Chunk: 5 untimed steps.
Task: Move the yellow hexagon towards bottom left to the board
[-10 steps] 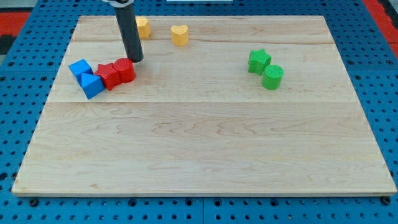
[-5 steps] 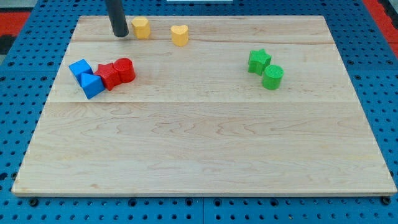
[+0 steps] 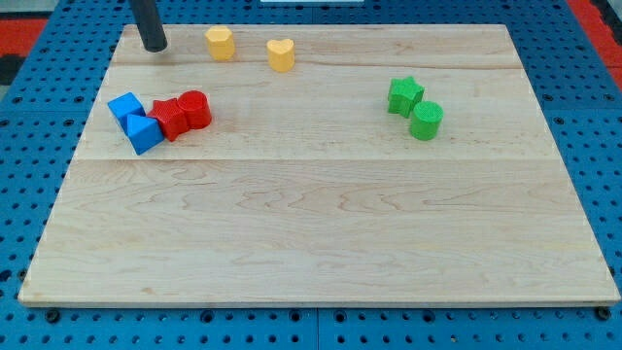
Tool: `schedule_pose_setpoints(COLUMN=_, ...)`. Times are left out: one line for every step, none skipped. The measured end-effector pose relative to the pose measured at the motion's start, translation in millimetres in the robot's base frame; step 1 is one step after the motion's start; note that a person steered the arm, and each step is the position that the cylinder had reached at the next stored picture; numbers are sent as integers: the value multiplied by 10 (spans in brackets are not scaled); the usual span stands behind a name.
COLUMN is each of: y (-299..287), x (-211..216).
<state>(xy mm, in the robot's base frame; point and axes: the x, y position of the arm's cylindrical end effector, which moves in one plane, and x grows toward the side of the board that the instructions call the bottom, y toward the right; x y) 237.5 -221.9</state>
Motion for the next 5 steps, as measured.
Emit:
schedule_pose_setpoints(y=-8, x=0)
schedule_pose_setpoints(y=-8, x=13)
schedule_pose_setpoints(y=-8, x=18)
schedule_pose_setpoints(y=-8, x=18)
schedule_pose_setpoints(y=-8, x=20)
